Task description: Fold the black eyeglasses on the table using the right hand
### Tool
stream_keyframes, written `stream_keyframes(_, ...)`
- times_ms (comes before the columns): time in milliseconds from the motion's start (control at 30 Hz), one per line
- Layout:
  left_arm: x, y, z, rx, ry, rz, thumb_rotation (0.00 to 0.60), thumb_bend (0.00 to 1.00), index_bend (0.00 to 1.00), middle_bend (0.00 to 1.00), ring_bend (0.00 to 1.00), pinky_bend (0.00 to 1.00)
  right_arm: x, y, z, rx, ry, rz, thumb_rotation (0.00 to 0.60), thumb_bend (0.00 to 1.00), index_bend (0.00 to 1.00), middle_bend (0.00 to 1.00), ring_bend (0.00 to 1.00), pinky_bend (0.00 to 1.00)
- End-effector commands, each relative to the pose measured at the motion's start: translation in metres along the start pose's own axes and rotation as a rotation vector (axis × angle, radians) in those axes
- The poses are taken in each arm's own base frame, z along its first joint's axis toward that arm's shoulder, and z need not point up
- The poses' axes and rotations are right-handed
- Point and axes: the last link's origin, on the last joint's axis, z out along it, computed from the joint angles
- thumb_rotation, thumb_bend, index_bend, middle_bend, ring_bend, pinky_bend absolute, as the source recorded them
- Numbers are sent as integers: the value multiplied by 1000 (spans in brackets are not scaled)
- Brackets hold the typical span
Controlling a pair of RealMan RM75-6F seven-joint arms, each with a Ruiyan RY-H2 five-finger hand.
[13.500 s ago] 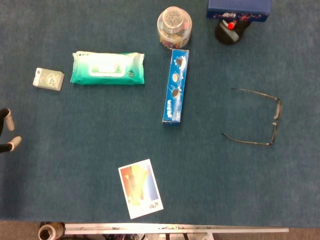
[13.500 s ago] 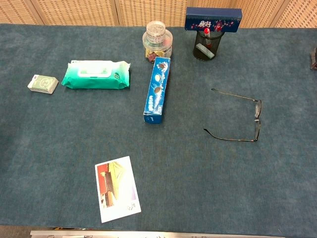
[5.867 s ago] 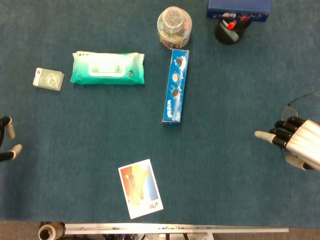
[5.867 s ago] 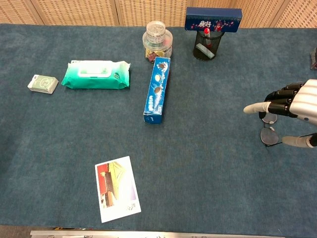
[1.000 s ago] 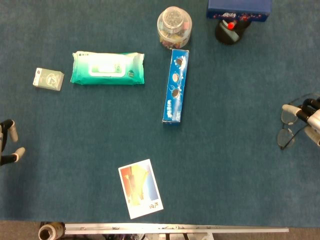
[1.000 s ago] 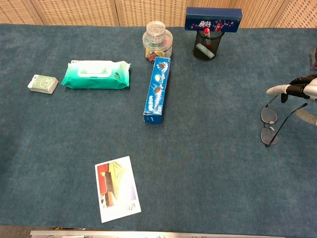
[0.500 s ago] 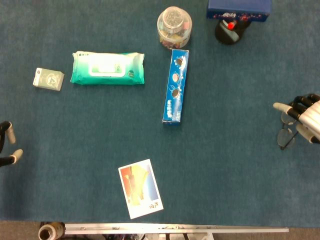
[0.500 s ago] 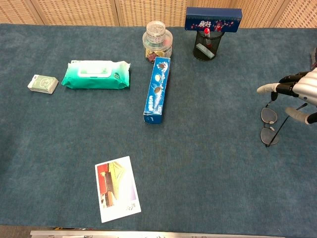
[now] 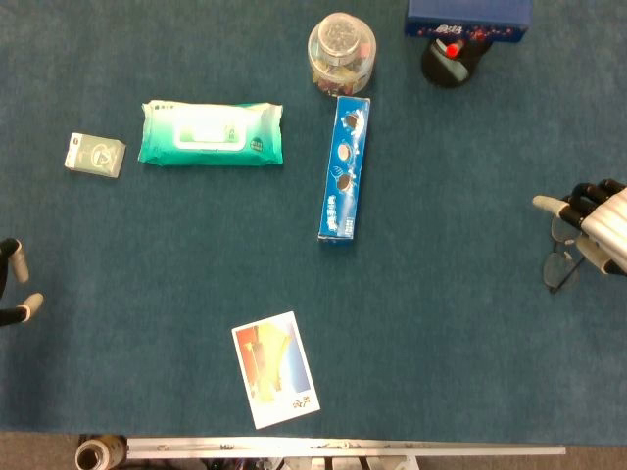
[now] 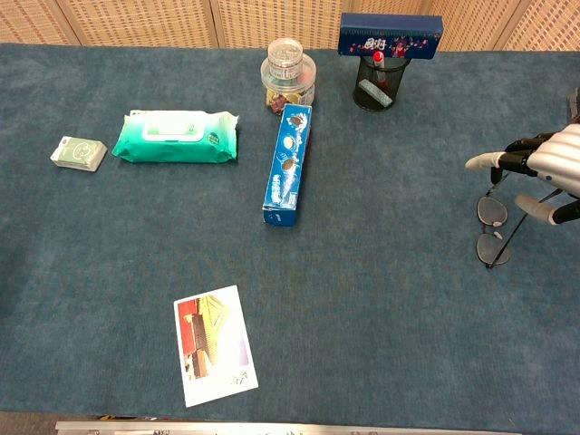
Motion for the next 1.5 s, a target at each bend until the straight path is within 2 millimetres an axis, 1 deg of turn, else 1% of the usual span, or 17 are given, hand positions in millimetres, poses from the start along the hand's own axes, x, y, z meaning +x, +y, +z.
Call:
stream_keyframes(33,0,0,0,-1,-1,0,600,51,617,845,1000,985,-2,1,2,-2,0,4,600,476,176,377,265,370)
stream_keyframes(900,-4,-4,-3,12,-8,-9,600,51,617,845,1000,985,-19,5,20,-10,6,33,600,487,176,377,265,370)
stream_keyframes(1500,-4,-6,-4,17,-9,-12,600,50,617,845,1000,985,-27,6,25,-12,-6,38,600,487,176,377,265,370)
